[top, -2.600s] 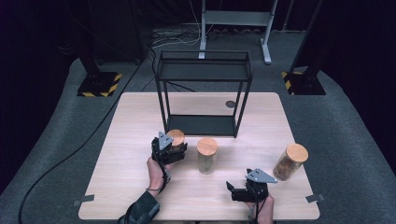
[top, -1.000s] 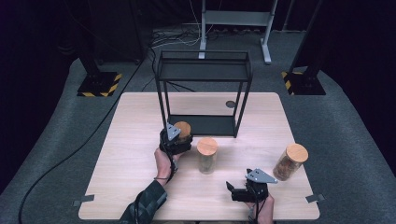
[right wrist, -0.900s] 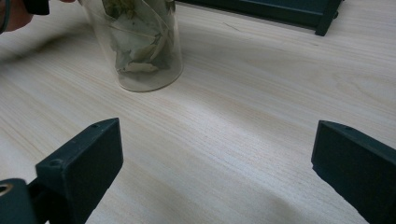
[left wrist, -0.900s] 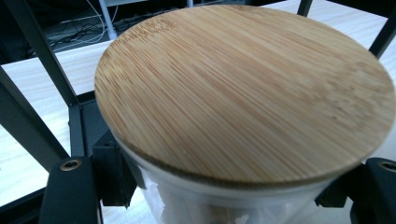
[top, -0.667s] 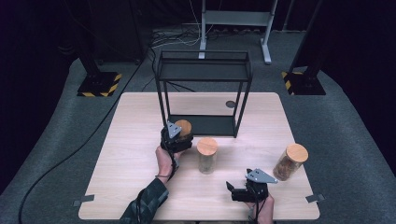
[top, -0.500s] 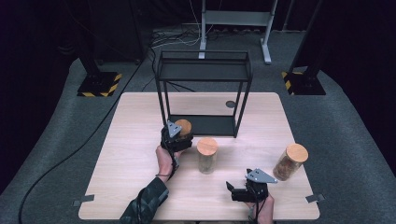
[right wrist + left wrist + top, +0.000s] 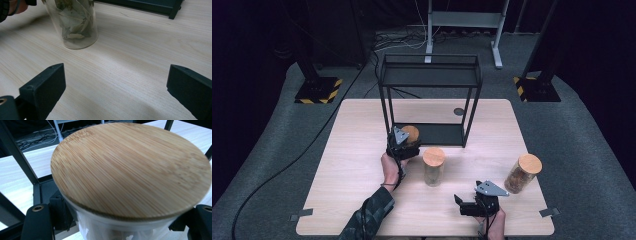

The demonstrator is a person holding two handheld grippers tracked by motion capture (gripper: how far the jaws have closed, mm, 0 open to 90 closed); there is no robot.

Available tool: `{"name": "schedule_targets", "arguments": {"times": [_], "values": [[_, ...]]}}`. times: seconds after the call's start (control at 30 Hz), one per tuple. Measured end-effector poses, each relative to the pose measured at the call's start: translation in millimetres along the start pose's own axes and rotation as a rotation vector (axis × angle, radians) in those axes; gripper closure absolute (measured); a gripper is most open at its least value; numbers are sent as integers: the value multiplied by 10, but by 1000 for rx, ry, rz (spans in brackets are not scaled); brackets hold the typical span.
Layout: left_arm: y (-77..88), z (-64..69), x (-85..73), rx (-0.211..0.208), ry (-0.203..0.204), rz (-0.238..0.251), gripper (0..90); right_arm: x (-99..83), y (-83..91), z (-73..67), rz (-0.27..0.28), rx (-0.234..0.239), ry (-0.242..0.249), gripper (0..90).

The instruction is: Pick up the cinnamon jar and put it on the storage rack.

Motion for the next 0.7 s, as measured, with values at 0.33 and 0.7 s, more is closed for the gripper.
{"name": "schedule_targets", "arguments": {"times": [0.33, 0.7], "values": [[-68, -27, 59, 4, 7, -2, 256, 0, 2, 1, 1, 2, -2, 16], [-127, -45, 109, 22, 11, 9, 256, 0, 2, 2, 0, 2, -4, 16]]}}
Point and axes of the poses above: each handheld gripper's, and its own axes: y roughly backward along the jaws, x roughly out of its top, z roughly to its right, the point moved 3 cm from there along -y, roughly forward along the jaws, and after that the axes turned 6 degrees about -y, right-handed, at the moved point
